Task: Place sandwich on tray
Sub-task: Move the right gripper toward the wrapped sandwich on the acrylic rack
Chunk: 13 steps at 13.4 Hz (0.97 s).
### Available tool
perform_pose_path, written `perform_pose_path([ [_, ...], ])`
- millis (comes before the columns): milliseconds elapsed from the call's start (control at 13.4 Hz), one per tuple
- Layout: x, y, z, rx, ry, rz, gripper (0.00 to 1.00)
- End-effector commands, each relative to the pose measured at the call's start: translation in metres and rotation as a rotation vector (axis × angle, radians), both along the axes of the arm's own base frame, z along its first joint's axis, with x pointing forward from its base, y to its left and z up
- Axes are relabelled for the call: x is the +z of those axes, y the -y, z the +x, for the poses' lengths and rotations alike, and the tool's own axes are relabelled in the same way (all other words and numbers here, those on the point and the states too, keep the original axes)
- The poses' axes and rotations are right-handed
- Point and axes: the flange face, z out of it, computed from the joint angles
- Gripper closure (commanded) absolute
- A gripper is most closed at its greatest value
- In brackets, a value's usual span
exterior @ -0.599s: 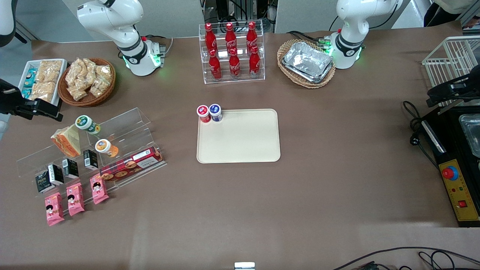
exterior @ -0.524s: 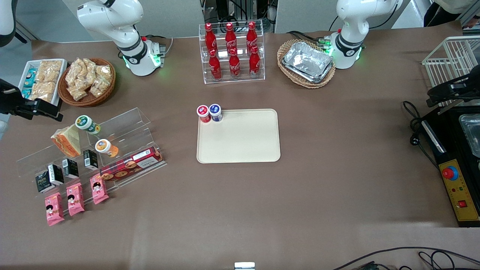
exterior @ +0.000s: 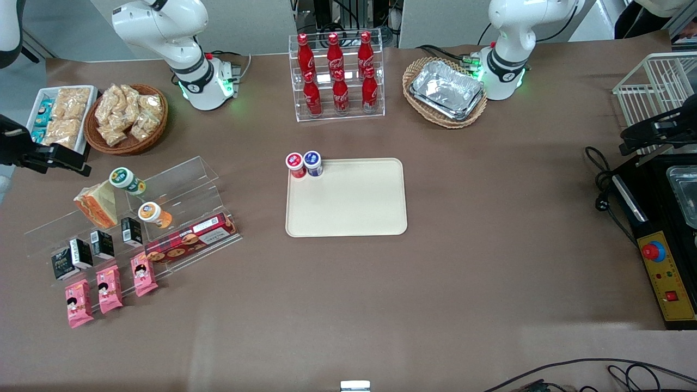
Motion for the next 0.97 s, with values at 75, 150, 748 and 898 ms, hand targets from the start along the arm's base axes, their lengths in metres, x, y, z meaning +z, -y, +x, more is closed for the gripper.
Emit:
perform_pose_path([
  [75,0.004,0.057,-0.011,-0.127,0.0,0.029,0.0],
  [150,0.004,0.067,-0.014,-0.146,-0.001,0.029,0.0],
  [748,-0.016,0.106,-0.017,-0.222,0.039,-0.012,0.0],
  [898,-0.031,0.104,-0.027,-0.201,0.081,-0.009,0.0],
])
